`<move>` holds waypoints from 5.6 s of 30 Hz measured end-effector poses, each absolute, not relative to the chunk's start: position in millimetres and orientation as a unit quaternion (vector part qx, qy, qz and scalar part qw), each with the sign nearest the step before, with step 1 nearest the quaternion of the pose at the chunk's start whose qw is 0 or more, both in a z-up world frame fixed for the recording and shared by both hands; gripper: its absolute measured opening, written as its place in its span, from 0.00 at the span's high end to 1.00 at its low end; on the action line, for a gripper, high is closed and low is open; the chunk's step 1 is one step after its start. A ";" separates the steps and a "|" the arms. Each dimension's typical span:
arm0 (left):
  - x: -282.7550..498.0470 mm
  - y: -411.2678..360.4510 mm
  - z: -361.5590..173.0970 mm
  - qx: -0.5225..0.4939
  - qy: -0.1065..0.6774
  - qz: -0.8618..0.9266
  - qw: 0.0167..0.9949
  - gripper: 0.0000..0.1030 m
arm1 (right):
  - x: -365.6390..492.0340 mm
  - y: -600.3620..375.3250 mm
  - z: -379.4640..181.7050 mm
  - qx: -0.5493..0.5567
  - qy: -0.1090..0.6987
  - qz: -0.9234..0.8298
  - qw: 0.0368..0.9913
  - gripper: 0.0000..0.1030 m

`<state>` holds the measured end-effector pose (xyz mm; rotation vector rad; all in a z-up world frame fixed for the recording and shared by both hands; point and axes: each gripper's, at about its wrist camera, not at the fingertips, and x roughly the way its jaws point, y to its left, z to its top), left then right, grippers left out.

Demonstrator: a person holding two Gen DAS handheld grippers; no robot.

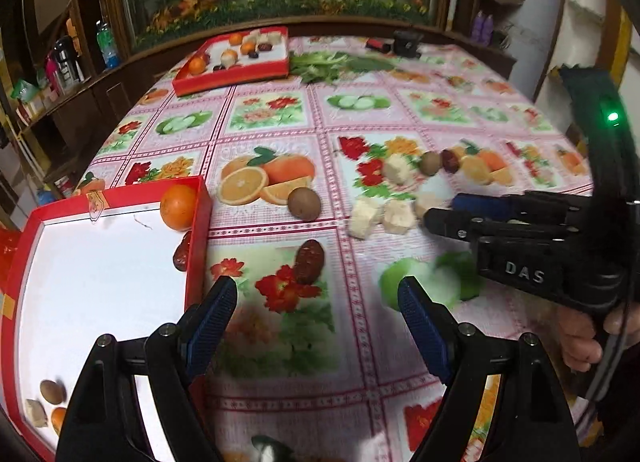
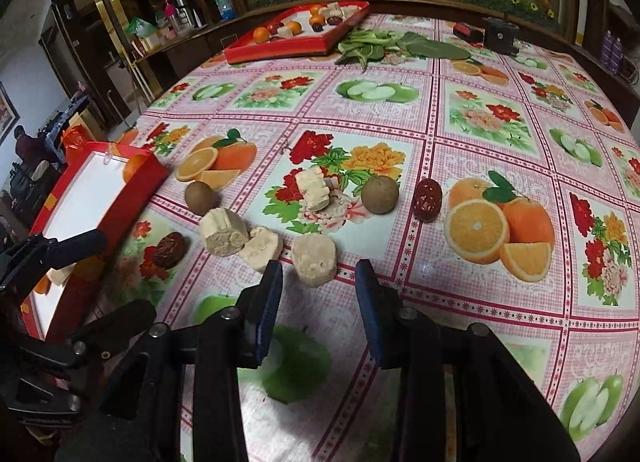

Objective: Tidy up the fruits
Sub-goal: 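Grasp a dark red date with the left tool while the right tool grasps a round pale cake, then carry the date and pale cake over the white tray and open both tools, then grasp a pale piece with the right tool while the left tool grasps a pale cube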

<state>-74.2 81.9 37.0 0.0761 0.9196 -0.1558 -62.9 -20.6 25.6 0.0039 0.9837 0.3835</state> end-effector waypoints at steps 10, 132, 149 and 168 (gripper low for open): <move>-52.0 79.7 17.6 0.035 0.471 -0.062 0.879 0.32 | -59.1 -15.1 24.9 -0.025 0.458 0.169 0.873 0.71; -105.2 130.9 62.8 0.015 0.388 0.036 0.921 0.31 | -64.2 -47.6 62.2 0.095 0.382 0.216 0.894 0.62; -103.5 106.0 45.0 -0.006 0.424 -0.024 0.906 0.31 | -74.2 -8.5 29.2 -0.027 0.425 0.264 0.865 0.62; -96.2 93.4 41.6 -0.003 0.437 -0.040 0.899 0.31 | -56.6 -28.9 41.5 -0.014 0.428 0.231 0.874 0.75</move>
